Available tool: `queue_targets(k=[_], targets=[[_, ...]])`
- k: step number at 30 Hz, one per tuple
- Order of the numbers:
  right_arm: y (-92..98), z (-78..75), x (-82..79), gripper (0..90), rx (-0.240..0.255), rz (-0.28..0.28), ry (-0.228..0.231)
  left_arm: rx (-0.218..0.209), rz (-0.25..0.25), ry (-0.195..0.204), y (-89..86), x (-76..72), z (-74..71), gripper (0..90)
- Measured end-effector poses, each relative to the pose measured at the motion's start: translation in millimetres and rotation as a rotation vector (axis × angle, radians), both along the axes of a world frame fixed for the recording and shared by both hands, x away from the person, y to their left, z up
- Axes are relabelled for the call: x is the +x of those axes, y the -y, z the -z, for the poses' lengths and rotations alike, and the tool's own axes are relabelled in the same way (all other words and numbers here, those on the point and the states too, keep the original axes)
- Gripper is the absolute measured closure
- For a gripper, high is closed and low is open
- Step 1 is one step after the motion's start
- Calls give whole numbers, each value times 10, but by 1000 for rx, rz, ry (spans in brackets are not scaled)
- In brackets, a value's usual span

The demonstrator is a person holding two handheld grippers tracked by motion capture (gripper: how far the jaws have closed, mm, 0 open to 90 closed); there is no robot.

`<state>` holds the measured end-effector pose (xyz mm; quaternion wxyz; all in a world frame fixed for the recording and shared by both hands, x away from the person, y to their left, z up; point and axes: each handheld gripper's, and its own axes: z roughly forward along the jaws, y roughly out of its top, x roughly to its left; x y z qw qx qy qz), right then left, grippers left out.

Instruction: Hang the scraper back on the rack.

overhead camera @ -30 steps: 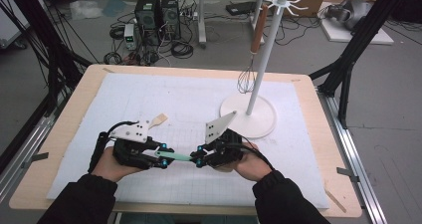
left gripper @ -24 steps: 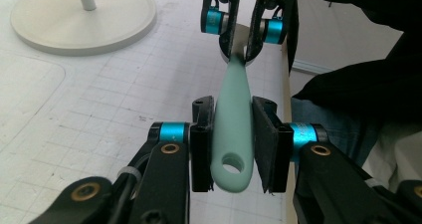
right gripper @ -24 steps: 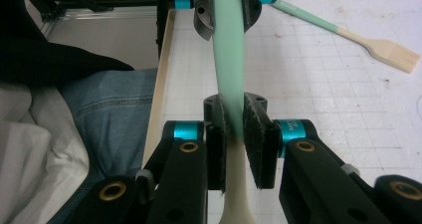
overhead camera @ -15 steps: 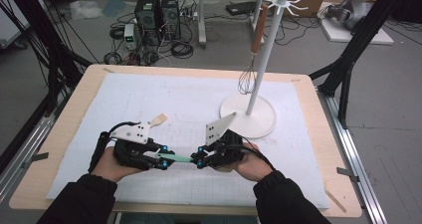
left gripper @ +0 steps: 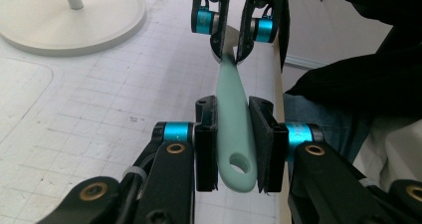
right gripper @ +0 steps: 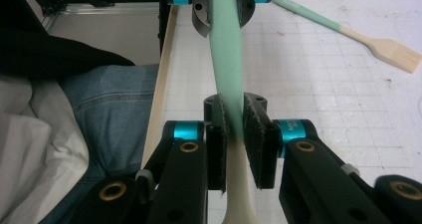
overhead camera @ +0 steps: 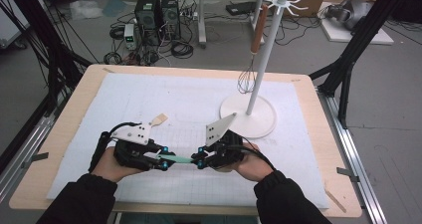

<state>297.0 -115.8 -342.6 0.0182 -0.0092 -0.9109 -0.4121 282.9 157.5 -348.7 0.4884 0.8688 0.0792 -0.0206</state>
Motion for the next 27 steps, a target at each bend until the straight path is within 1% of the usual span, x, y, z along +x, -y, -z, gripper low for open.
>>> queue_targets(k=[3,6,9,10,13,15,18,20,21,23,26,27], targets=[[0,1,0,802,0,0,1,2,1,8,-3,1,-7,743],[4,-4,-2,802,3,-1,0,-4,3,7,-3,-2,-8,745],[2,-5,-2,802,-1,-4,5,3,7,13,1,-8,-10,746],[0,-4,-8,802,-4,-1,-1,5,7,14,1,-8,-9,747],[-5,0,-7,801,-6,-5,3,5,8,16,4,-8,-10,748],[-8,-4,-4,799,-11,-7,14,5,5,13,6,-11,-13,748],[-13,-9,-4,797,-15,-10,14,5,6,17,5,-13,-22,749],[-16,-10,-8,790,-18,-10,4,5,11,18,4,-13,-28,749],[-24,-5,-2,786,-15,-13,8,3,14,20,1,-15,-30,750],[-33,-1,-2,744,-21,-12,-4,4,21,17,-2,-15,-34,752],[-51,13,9,737,-31,-16,-20,5,23,19,6,-23,-36,754],[-66,21,18,731,-29,-25,-19,4,19,22,10,-27,-39,754]])
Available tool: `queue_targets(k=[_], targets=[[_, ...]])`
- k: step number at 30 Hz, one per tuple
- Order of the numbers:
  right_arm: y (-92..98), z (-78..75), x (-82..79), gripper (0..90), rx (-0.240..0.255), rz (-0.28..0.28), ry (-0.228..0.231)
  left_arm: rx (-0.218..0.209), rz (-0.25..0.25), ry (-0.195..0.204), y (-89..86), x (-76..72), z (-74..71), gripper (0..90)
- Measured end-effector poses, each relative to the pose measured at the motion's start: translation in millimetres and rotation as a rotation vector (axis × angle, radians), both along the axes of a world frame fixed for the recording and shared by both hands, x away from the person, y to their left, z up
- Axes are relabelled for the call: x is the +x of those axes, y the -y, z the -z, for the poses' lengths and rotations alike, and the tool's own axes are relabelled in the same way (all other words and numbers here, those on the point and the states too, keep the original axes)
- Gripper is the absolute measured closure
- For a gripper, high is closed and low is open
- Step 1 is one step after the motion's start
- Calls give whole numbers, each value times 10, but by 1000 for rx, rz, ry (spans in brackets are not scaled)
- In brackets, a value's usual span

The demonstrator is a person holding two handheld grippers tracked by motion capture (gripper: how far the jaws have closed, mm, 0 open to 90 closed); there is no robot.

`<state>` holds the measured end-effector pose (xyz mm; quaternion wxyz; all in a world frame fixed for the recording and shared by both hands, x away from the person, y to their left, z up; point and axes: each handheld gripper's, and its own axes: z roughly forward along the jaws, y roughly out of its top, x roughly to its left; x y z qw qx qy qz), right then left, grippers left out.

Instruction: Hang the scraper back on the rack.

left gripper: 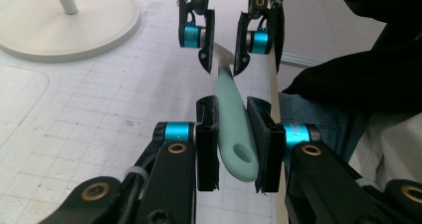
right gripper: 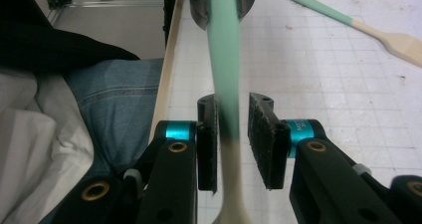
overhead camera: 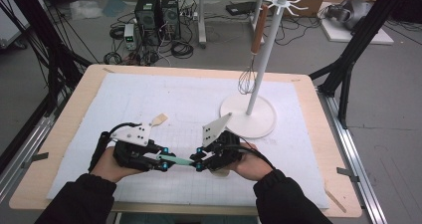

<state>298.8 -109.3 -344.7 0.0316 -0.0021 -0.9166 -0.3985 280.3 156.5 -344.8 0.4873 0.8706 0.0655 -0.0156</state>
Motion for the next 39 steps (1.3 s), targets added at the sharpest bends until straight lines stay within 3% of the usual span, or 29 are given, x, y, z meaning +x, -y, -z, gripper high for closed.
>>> queue_targets(k=[4,10,11,12,17,20,24,36,39], targets=[[-50,10,-1,738,-5,-19,-14,-3,10,0,3,1,-21,760],[-85,8,-19,900,-20,-45,-14,-19,12,6,11,-9,-35,817],[-87,1,-25,900,-18,-37,12,-17,17,0,14,-1,-25,818],[-87,-11,-25,900,-12,-47,-4,-17,14,1,21,-8,-23,818],[-104,-29,-40,892,1,-41,-1,-13,0,12,27,-1,-44,819],[-80,-23,-26,763,10,-23,-6,-11,-7,14,24,2,-53,820],[-100,13,-32,739,-12,-7,1,-25,-4,20,40,1,-91,820],[-116,32,-62,845,-32,17,48,-52,-20,30,55,-3,-178,812],[-83,39,-56,847,-12,31,43,-83,-63,22,21,3,-174,670]])
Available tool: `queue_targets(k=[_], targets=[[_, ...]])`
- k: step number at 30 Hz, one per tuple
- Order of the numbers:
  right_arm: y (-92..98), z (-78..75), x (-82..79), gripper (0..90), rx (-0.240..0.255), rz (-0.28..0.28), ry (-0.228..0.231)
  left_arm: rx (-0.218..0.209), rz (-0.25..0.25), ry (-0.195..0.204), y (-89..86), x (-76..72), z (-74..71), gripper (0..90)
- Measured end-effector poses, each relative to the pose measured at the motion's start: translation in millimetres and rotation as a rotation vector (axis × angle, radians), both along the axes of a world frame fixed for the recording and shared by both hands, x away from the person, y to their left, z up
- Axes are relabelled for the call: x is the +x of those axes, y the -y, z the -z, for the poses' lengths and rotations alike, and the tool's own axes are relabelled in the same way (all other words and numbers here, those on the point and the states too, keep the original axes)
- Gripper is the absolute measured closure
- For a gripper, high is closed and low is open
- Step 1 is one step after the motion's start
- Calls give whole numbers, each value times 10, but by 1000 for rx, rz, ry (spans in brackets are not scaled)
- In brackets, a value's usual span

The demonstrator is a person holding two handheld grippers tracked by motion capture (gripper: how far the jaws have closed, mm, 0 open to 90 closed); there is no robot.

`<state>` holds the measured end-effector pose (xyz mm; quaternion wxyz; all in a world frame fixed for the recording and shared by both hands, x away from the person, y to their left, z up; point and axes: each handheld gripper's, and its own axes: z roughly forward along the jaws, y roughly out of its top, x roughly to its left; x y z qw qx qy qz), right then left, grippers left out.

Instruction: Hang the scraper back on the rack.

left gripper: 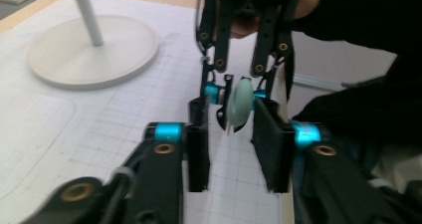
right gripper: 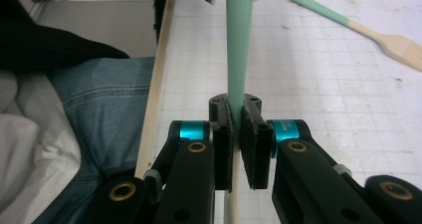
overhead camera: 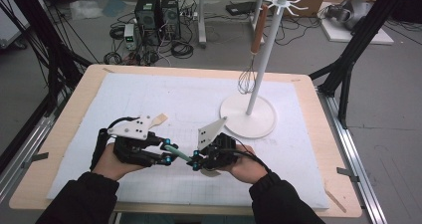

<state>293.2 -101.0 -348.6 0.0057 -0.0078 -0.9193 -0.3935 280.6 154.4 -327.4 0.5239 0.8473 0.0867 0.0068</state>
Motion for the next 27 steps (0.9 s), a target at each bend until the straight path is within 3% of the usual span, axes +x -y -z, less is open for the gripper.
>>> queue_targets(k=[6,13,27], targets=[[156,-6,40,847,88,65,-47,-13,-47,6,-64,-4,20,603],[366,-85,96,846,169,141,-54,-22,-134,12,-143,-14,65,494],[690,-250,150,845,241,254,-42,-27,-249,23,-276,-59,133,347]])
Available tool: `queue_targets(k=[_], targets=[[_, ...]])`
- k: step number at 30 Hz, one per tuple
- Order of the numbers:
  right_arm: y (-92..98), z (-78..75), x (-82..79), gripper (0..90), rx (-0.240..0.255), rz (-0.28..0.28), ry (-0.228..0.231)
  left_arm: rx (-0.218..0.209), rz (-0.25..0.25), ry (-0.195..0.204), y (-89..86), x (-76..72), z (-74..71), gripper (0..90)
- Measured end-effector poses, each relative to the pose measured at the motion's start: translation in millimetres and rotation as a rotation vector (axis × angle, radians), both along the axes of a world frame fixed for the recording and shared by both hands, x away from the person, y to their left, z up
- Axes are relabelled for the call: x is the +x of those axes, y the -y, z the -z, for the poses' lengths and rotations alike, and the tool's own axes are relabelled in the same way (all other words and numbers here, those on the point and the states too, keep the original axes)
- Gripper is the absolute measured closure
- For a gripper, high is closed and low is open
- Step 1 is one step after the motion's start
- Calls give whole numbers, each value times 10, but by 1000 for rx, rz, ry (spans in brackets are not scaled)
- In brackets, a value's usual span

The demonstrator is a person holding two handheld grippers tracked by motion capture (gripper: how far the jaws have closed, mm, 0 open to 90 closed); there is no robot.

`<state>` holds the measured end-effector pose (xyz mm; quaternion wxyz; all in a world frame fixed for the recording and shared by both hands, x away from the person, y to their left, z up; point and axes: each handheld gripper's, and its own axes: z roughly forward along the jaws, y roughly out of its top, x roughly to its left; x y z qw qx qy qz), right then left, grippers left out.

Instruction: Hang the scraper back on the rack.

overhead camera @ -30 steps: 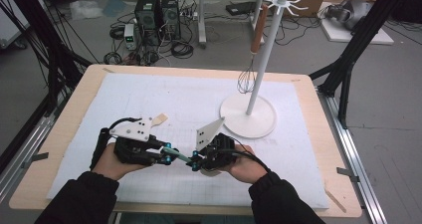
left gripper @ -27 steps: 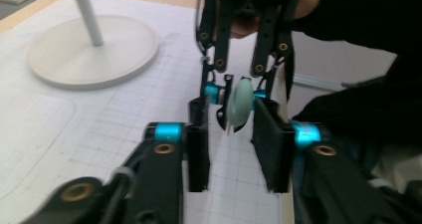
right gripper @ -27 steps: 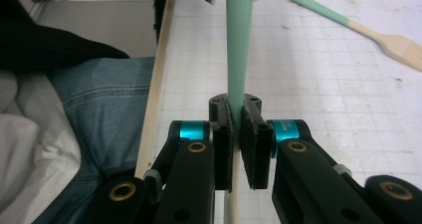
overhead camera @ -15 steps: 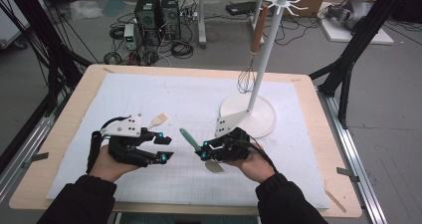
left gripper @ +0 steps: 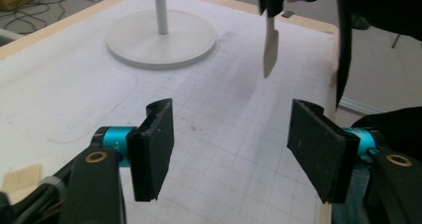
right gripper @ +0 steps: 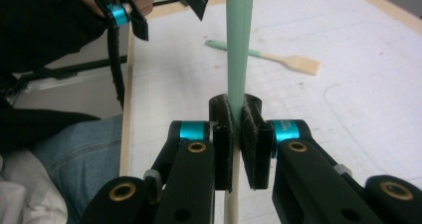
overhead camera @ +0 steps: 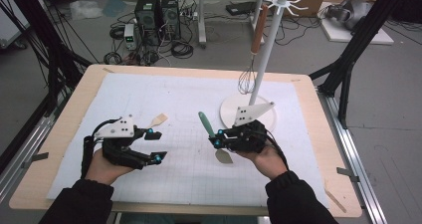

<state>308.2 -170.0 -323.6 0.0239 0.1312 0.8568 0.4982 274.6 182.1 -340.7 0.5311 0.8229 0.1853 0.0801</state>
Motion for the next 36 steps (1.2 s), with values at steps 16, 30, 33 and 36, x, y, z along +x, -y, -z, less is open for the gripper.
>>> queue_targets(k=[16,30,33,36], targets=[[251,-305,70,845,62,81,37,17,-81,7,-136,-37,80,300],[395,-610,92,845,86,121,89,23,-122,14,-201,-33,147,279],[432,-665,105,845,88,129,98,26,-123,19,-205,-33,142,279],[466,-711,115,845,93,142,100,24,-128,19,-207,-34,147,279]])
